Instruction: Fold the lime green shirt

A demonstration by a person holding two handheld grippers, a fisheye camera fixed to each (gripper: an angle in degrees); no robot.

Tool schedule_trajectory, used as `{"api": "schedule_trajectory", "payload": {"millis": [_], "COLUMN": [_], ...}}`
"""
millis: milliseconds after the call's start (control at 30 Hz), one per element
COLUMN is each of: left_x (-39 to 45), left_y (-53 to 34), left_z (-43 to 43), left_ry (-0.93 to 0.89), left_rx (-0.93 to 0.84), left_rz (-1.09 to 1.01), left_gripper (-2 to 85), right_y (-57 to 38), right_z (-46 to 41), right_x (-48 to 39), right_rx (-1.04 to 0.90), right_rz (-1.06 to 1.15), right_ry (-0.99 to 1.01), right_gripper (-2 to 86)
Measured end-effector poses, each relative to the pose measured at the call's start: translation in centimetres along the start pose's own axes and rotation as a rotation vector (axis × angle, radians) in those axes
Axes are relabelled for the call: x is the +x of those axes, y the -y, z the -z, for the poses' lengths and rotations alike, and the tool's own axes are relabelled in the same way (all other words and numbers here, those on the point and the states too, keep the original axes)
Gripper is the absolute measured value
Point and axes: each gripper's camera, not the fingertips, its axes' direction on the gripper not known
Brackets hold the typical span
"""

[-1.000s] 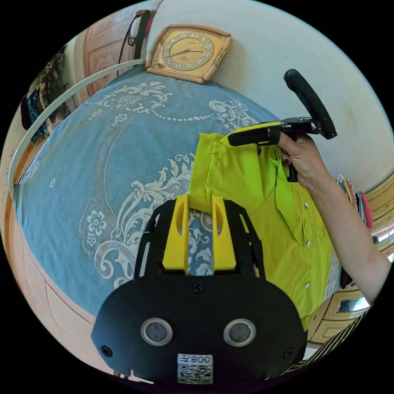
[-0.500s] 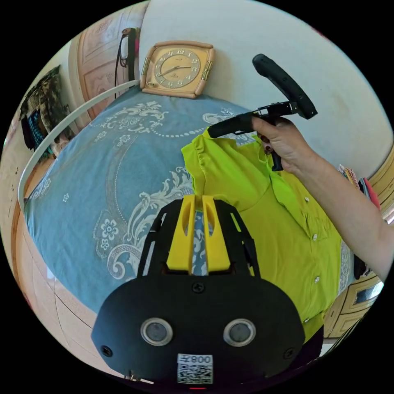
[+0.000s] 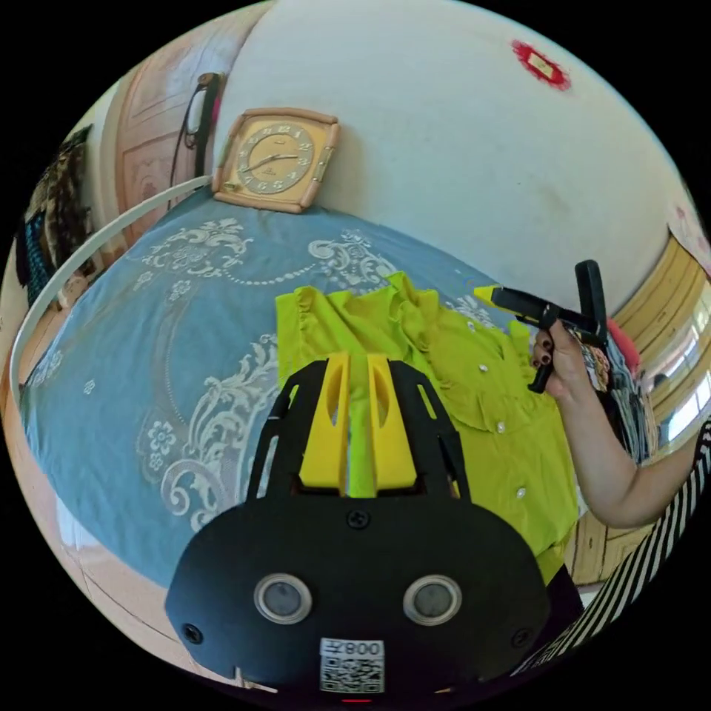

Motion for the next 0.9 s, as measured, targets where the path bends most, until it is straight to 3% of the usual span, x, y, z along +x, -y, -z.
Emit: {"api": "schedule_trajectory", "payload": {"millis": [233, 367, 567, 700, 900], "left_x": [6.4, 5.8, 3.2, 5.2, 14.1], "left_y": [6.4, 6.6, 7.2, 8.7, 12.6], "left_z": [-13.1, -21.0, -23.7, -25.3, -35.8], "left_ry": [-0.047, 0.064, 0.033, -0.121, -0.432], "left_rx": [-0.135, -0.327, -0.28, -0.188, -0.266], "left_rz": [-0.327, -0.361, -0.29, -0.355, -0.611], "left_gripper": [0.7, 0.6, 1.3, 3.4, 7.8], "right_y": [-11.8, -14.5, -13.8, -13.9, -16.8], "right_z": [10.0, 10.1, 14.8, 19.8, 27.0], "right_x": [5.5, 6.3, 4.7, 4.0, 5.1], "right_rx": [-0.082, -0.155, -0.077, 0.014, 0.074], "right_rz": [-0.324, -0.409, -0.423, -0.449, -0.673], "right_ry": [-0.284, -0.323, -0.321, -0.479, -0.68], "right_gripper": [2.7, 1.4, 1.7, 4.2, 7.8]}}
